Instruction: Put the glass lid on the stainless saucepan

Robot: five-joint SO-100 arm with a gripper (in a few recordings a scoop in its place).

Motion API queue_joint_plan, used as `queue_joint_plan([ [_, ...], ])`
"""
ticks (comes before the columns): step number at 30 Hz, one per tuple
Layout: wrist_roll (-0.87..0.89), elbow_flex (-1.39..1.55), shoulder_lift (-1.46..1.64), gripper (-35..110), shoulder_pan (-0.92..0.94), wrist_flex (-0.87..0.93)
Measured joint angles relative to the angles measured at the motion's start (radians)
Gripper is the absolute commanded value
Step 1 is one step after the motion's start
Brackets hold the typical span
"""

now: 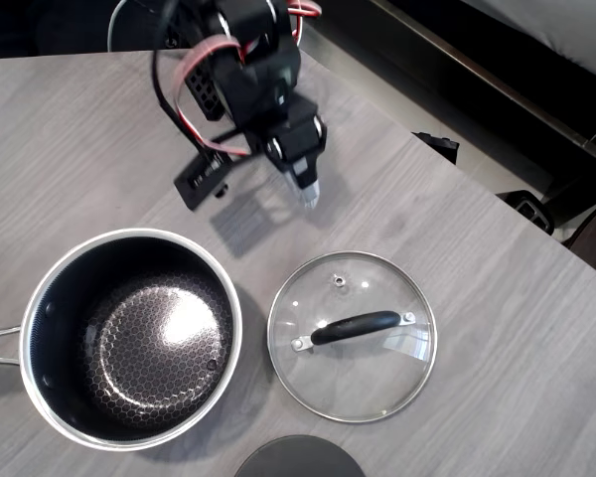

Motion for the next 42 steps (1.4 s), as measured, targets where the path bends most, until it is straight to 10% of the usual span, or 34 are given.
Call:
queue_joint_plan([
  [16,0.143,-1.209,-1.206,0,0.038,0.156],
  [42,0.199,-1.267,-1.664,18,0.012,0.02],
])
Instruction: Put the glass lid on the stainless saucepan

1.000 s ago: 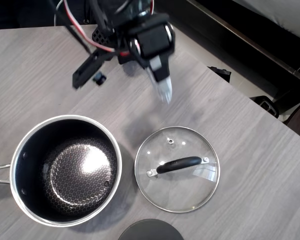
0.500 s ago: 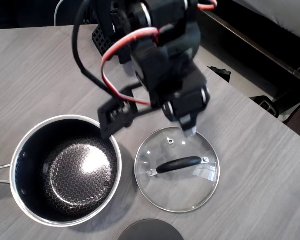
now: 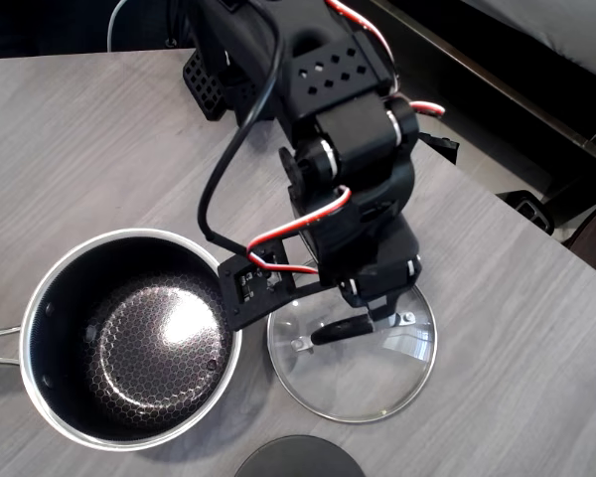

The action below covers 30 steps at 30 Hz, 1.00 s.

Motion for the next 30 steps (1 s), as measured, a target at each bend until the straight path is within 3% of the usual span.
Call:
queue_joint_plan([
  [14,0.0,0.0,-0.092,16,0.04,-0.032],
  [18,-0.006,0.0,-0.115,0,0.038,-0.057],
  [30,-0.014,-0.002,-0.144,0,-0.025,-0.08],
])
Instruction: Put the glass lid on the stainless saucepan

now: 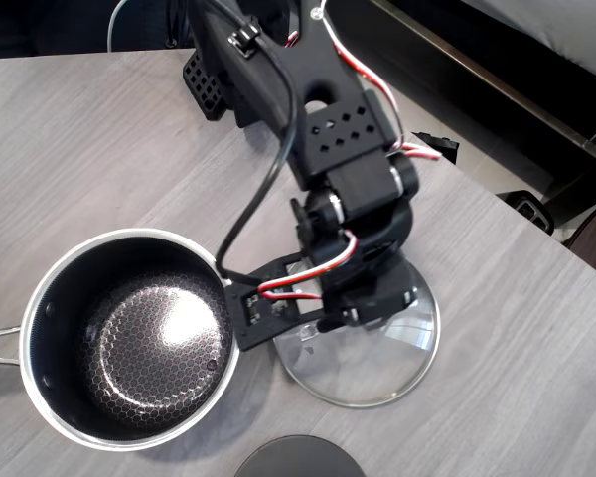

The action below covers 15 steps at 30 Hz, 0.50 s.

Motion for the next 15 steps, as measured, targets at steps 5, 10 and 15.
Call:
queue_joint_plan([
  [5,-0.008,-0.015,-0.002,0,-0.014,-0.003],
  [10,-0.037,-0.011,0.049,0,-0.015,-0.002],
  [15,-0.078,-0.014,0.183,0,-0.003,-0.015],
])
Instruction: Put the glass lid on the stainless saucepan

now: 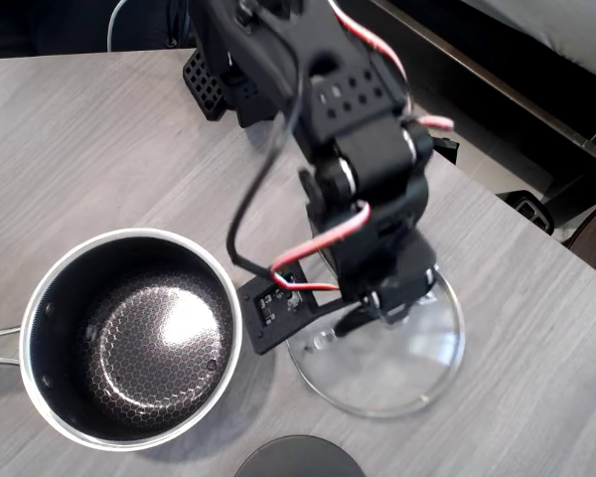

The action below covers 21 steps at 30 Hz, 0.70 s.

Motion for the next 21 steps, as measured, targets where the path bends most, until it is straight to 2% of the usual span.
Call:
queue_joint_plan([
  [5,-0.043,-0.078,0.084,0,0.044,0.028],
  [21,-0.175,-0.078,0.311,0,0.268,0.048],
])
